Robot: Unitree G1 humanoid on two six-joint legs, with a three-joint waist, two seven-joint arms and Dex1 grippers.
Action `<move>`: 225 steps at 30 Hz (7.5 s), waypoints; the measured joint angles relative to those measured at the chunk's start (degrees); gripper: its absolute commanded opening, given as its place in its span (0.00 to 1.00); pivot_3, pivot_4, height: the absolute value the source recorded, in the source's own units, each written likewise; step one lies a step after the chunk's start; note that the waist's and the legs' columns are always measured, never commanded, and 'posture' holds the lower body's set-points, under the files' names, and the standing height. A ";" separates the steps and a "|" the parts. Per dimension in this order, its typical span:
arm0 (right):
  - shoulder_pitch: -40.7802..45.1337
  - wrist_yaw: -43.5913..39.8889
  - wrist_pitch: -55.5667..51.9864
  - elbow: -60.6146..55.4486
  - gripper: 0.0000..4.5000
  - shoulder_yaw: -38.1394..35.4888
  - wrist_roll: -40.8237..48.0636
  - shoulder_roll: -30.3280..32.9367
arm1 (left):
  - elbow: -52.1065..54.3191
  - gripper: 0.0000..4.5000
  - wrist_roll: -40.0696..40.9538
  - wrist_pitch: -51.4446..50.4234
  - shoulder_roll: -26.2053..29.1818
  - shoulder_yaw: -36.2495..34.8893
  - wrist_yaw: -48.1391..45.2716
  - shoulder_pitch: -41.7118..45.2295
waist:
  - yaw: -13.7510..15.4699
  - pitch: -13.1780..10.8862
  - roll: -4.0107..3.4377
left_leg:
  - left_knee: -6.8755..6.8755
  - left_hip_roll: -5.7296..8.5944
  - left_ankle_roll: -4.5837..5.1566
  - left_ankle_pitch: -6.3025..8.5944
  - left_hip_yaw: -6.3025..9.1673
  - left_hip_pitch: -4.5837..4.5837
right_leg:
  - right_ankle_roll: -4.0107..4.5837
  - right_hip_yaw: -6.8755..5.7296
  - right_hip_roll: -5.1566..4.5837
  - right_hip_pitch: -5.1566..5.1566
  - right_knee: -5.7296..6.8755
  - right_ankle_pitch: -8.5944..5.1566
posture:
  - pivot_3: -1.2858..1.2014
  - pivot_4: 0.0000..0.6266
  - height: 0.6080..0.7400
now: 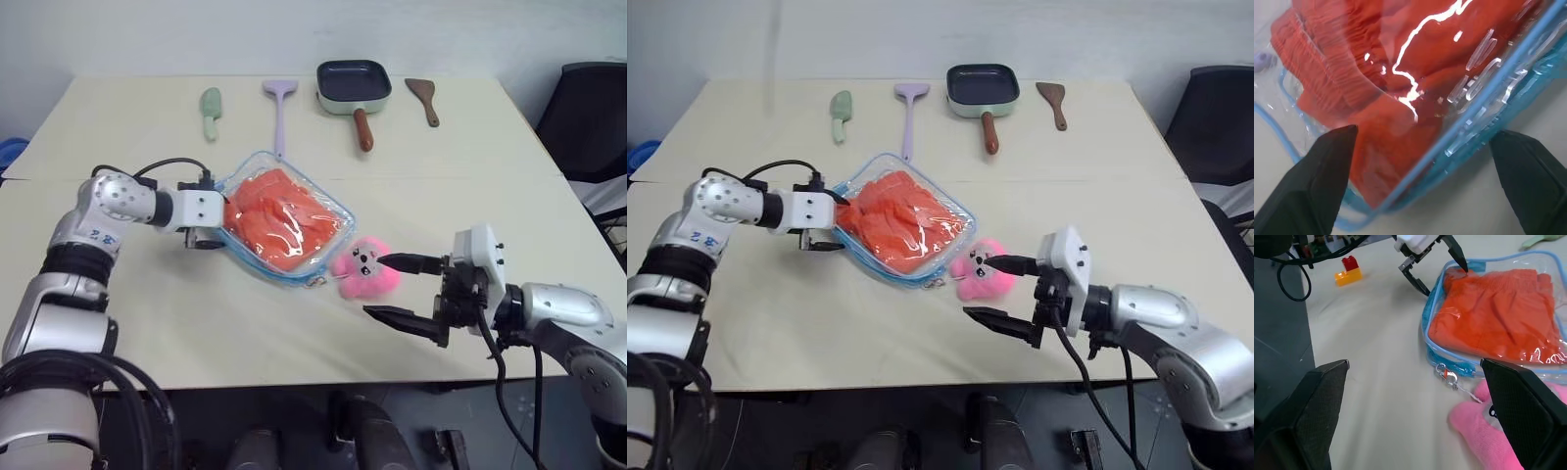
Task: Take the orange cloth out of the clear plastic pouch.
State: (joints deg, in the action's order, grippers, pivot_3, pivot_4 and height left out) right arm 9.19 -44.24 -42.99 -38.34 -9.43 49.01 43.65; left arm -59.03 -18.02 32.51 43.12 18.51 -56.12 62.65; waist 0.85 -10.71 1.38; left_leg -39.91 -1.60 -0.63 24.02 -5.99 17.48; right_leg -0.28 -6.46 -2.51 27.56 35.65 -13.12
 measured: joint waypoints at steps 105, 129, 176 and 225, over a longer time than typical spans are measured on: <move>6.31 -9.00 28.02 16.33 0.90 26.43 -40.52 0.51 | 60.39 0.53 28.72 -46.01 -13.81 2.85 -10.08 -23.69 | 0.42 0.02 -0.03 | -0.17 -0.12 0.02 -0.02 0.61 -0.39 | 0.05 0.65 0.09 -0.70 -0.11 0.04 | 0.52 0.24 1.00; 20.51 -8.58 31.72 28.76 0.91 23.39 -48.59 1.24 | 40.14 0.22 16.65 -17.69 -18.11 8.29 -17.20 -17.08 | 0.44 0.02 -0.04 | -0.16 -0.16 0.14 -0.01 0.59 -0.40 | 0.02 0.41 0.02 -0.94 -0.12 0.05 | 0.52 0.24 1.00; 16.07 -16.74 67.08 45.17 0.00 17.38 -47.89 8.31 | 66.10 0.00 39.53 -65.91 6.50 -30.40 -4.48 -43.06 | -0.88 -0.09 -0.21 | -0.14 -0.37 0.02 0.00 0.90 -0.49 | 0.05 0.33 -0.13 -0.82 -0.14 0.04 | 0.52 0.24 1.00; -9.46 -0.09 12.66 -2.21 0.82 0.70 -12.11 5.03 | 63.13 0.78 20.54 -29.57 4.06 -3.62 -7.25 -30.29 | 0.53 -0.08 -0.19 | -0.09 -0.28 -0.06 0.05 0.63 -0.45 | 0.13 0.61 0.06 -0.77 -0.20 -0.02 | 0.52 0.24 1.00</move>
State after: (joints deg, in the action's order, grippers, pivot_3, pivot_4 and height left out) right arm -0.27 -44.34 -30.33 -40.56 -8.73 36.91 48.68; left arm 4.10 2.51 2.95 47.18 14.89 -63.38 32.35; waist 1.38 -10.79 1.20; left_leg -40.01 -1.87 -0.69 24.07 -5.36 17.03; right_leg -0.15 -5.85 -2.45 26.79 35.45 -13.14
